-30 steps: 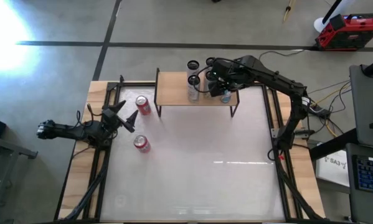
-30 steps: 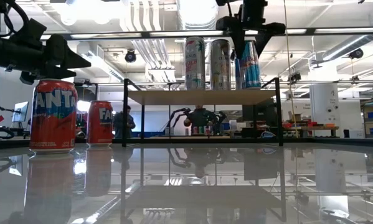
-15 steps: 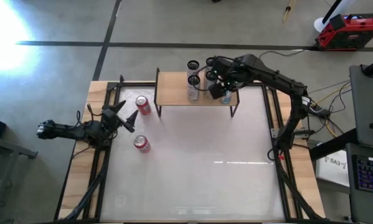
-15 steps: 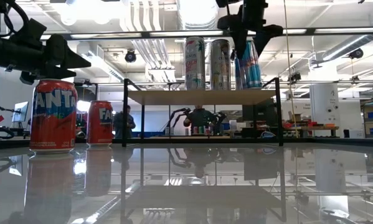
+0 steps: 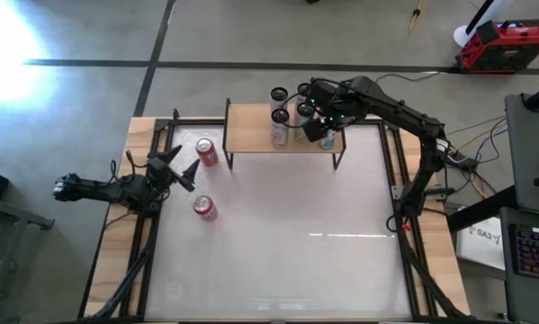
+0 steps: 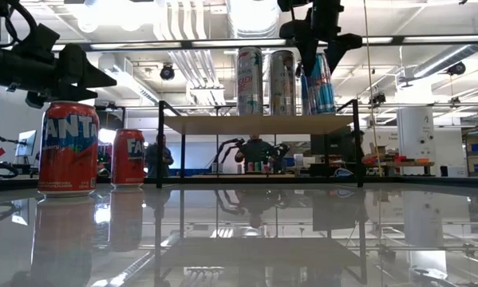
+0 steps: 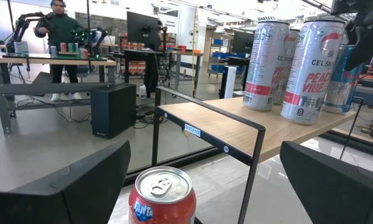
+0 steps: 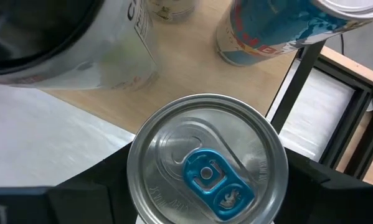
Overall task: Place canned beverage on shelf
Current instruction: Adjust the blue soda can
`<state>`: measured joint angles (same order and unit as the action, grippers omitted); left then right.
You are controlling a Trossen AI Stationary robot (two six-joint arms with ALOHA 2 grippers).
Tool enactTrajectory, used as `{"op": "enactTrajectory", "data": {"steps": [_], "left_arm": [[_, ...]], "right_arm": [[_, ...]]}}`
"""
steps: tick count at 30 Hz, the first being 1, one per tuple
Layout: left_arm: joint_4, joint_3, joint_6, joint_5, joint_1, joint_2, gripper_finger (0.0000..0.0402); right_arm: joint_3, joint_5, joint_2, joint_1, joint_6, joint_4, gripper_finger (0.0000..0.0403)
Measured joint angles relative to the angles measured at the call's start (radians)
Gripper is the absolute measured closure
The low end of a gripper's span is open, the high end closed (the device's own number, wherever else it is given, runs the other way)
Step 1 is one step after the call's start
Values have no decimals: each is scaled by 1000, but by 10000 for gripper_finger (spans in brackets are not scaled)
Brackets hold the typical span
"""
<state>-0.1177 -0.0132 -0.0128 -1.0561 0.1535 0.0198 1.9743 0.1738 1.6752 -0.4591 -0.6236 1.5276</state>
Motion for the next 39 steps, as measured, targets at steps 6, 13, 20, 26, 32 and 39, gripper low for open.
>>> {"op": "enactTrajectory", "data": {"steps": [6,13,20,26,32,39], "left_arm": [[0,0,0,0,0,0,3],[0,0,0,0,0,0,3],[0,0,0,0,0,0,3],[0,0,0,0,0,0,3],[0,0,0,0,0,0,3],[0,0,0,0,0,0,3]], "right_arm": [[0,0,0,0,6,-1,151],[-2,5,0,0,7,0,127],[-8,9,0,0,7,-1,122],[-9,9,0,0,3,-3,122],[-9,10,-1,0,-15,-3,122],[-2,10,-15,0,-49,-1,122]]}}
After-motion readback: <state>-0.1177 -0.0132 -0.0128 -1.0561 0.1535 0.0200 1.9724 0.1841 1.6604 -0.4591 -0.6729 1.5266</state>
